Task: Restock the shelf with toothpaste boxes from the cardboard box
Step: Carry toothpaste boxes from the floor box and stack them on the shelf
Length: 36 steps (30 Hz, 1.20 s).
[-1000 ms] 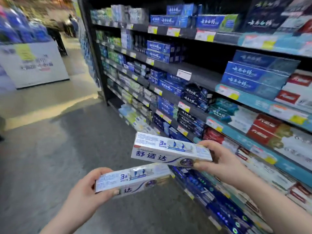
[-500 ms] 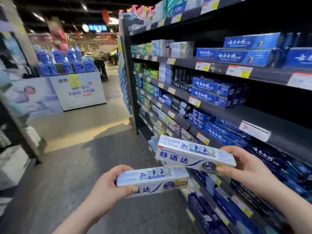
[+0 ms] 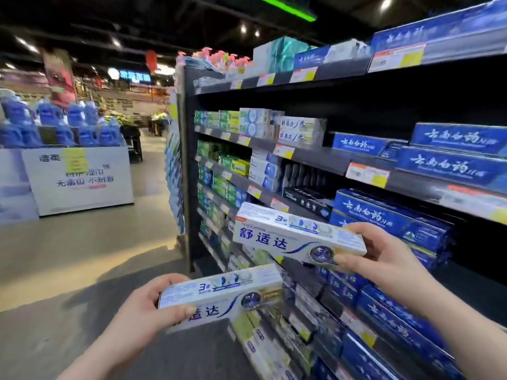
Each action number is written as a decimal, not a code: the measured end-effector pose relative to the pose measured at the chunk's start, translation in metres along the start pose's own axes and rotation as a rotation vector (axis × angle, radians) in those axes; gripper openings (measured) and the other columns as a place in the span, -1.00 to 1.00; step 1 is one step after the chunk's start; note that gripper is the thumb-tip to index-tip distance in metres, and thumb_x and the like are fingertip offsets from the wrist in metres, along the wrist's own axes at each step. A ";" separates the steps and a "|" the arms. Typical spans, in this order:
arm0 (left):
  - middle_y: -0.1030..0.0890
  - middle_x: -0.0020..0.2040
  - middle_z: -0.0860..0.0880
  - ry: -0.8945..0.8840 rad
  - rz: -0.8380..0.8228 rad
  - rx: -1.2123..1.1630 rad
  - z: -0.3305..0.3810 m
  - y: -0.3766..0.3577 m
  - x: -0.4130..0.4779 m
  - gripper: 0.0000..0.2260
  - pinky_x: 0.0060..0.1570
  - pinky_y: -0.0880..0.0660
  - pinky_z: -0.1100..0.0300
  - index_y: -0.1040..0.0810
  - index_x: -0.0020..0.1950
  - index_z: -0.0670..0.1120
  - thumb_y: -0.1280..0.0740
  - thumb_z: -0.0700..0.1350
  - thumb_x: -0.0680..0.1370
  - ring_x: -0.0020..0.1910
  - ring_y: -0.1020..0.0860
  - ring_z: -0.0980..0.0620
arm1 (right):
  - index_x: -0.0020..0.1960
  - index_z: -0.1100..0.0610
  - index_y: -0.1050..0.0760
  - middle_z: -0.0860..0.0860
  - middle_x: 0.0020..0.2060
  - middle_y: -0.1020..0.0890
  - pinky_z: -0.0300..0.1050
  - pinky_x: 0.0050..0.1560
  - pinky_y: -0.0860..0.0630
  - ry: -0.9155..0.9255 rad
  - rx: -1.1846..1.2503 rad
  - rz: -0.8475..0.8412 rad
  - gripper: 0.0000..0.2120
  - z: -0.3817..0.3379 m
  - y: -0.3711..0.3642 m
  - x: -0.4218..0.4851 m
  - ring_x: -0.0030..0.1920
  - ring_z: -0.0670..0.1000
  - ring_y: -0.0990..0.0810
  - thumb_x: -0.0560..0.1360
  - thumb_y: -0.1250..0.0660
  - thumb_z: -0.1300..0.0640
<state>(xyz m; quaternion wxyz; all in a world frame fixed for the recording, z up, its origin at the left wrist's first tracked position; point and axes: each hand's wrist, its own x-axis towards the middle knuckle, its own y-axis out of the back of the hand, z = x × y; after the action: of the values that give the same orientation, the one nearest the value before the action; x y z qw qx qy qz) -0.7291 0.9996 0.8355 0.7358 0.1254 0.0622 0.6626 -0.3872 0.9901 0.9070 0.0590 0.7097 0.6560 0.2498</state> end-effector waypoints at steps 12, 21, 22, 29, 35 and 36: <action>-0.70 -0.19 0.01 -0.195 -0.225 -0.049 0.019 0.095 0.226 -0.52 -0.28 -0.51 0.35 -0.62 -0.09 0.01 -0.48 0.05 0.02 -0.26 -0.61 0.12 | 0.08 -0.01 -0.46 -0.04 -0.13 -0.63 -0.15 -0.12 -0.48 -0.044 -0.177 0.418 -0.65 -0.070 -0.047 0.168 -0.17 -0.03 -0.60 0.34 -0.47 0.05; -0.70 -0.19 0.05 -0.237 -0.342 -0.139 0.024 0.122 0.331 -0.68 -0.28 -0.50 0.33 -0.61 -0.14 0.14 -0.48 -0.05 0.13 -0.28 -0.63 0.15 | 0.13 0.10 -0.50 0.21 -0.05 -0.62 -0.16 -0.23 -0.43 -0.054 -0.372 0.635 -0.62 -0.083 -0.023 0.300 -0.23 0.04 -0.51 0.35 -0.47 0.08; -0.70 -0.17 0.04 -0.244 -0.349 -0.135 0.027 0.126 0.345 -0.67 -0.24 -0.50 0.28 -0.61 -0.14 0.14 -0.48 -0.02 0.12 -0.27 -0.63 0.14 | 0.12 0.08 -0.49 0.20 -0.02 -0.64 -0.12 -0.14 -0.47 -0.062 -0.377 0.639 -0.62 -0.080 -0.022 0.315 -0.19 0.05 -0.54 0.34 -0.47 0.07; -0.69 -0.27 0.02 -0.283 -0.385 -0.129 0.052 0.142 0.453 -0.73 -0.39 -0.49 0.36 -0.61 -0.11 -0.01 -0.45 -0.15 0.20 -0.34 -0.63 0.13 | 0.16 0.15 -0.48 0.16 -0.09 -0.60 -0.13 -0.25 -0.40 -0.154 -0.504 0.646 -0.60 -0.051 -0.032 0.415 -0.19 0.09 -0.51 0.37 -0.45 0.08; -0.71 -0.22 0.03 -0.356 -0.450 -0.123 0.062 0.149 0.525 -0.75 -0.37 -0.52 0.36 -0.62 -0.13 0.04 -0.50 -0.18 0.25 -0.32 -0.64 0.12 | 0.28 0.21 -0.42 0.17 0.13 -0.55 -0.16 0.00 -0.33 -0.244 -0.559 0.673 -0.48 -0.027 -0.031 0.455 0.06 0.09 -0.49 0.38 -0.46 0.09; -0.71 -0.20 0.03 -0.359 -0.476 -0.127 0.061 0.147 0.535 -0.74 -0.36 -0.52 0.35 -0.62 -0.13 0.05 -0.50 -0.16 0.23 -0.30 -0.65 0.12 | 0.29 0.21 -0.41 0.13 0.10 -0.54 -0.21 -0.04 -0.31 -0.272 -0.561 0.658 -0.47 -0.025 -0.032 0.457 0.03 0.07 -0.47 0.38 -0.46 0.10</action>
<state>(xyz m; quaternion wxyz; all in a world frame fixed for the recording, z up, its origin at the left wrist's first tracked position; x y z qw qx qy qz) -0.7934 1.5365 0.9737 0.8760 0.1764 -0.0828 0.4411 -0.4206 1.4276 1.0426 0.2522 0.8634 0.2886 0.3279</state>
